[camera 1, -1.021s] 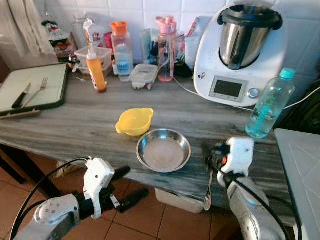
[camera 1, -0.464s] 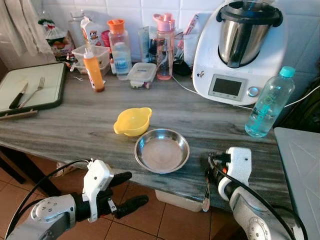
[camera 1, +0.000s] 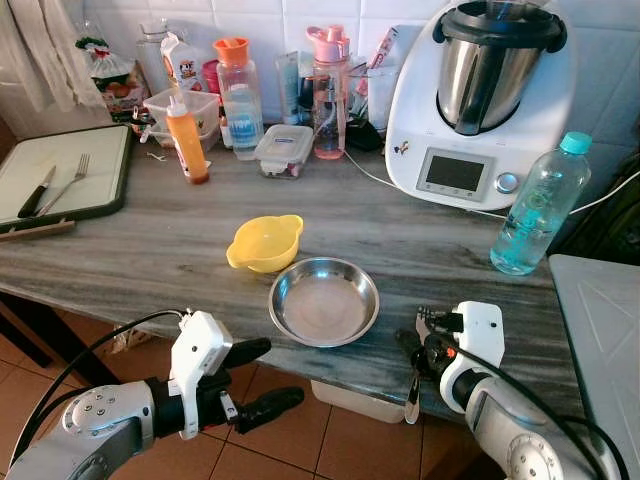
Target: Setting the table
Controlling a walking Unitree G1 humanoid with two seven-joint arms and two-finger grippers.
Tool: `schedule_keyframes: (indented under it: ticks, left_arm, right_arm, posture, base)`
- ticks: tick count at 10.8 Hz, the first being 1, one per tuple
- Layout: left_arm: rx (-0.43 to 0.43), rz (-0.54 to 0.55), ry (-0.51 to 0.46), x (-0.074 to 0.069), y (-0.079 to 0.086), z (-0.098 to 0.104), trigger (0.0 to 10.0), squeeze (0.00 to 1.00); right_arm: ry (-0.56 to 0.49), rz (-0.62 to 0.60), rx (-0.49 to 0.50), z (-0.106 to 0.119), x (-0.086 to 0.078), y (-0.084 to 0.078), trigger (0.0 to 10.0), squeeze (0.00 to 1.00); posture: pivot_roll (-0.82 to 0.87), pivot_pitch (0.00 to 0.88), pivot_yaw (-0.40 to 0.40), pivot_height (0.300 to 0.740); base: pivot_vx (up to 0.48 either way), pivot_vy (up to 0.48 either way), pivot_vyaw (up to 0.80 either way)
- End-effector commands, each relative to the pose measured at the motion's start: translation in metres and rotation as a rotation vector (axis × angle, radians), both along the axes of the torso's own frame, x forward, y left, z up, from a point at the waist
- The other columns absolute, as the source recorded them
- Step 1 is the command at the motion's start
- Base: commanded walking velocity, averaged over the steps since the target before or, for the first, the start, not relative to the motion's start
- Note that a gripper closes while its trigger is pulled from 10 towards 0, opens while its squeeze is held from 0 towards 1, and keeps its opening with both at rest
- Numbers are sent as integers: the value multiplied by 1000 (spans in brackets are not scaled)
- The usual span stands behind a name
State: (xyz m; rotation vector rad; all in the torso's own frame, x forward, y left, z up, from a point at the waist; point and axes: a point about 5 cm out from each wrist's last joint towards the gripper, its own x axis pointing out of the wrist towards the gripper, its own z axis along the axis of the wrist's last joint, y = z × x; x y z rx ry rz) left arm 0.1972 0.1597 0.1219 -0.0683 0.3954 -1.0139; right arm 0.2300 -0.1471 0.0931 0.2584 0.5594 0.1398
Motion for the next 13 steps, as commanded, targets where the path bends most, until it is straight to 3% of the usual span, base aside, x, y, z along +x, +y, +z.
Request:
schedule_keyframes:
  ticks: [1,2,3,4,10,13]
  left_arm:
    - [1,-8,-18,1,-3,6,10000,0]
    - [1,-5,-18,1,-3,6,10000,0]
    - [3,-1,-14,1,-3,6,10000,0]
    - [5,1,-11,1,-2,4,10000,0]
    - [13,15,0,1,0,-6,10000,0]
    - [25,23,30,-1,-3,-34,10000,0]
  right_arm:
    - [120,7,10,-19,-7,0,9020,0]
    - [148,4,20,-22,-8,1,4353,0]
    - [169,11,18,-24,-9,1,1098,0]
    - [170,15,10,-24,-8,1,0,0]
    - [168,19,-15,-38,4,3,78,0]
    - [151,16,-45,-43,13,0,0,0]
  posture:
    - [104,12,32,740]
    - [106,11,32,740]
    - [110,13,31,740]
    - [109,13,32,740]
    - [119,9,34,740]
    - [121,8,37,740]
  base:
    - [0,0,0]
    - [0,0,0]
    - [0,0,0]
    - [0,0,0]
    - [0,0,0]
    - [0,0,0]
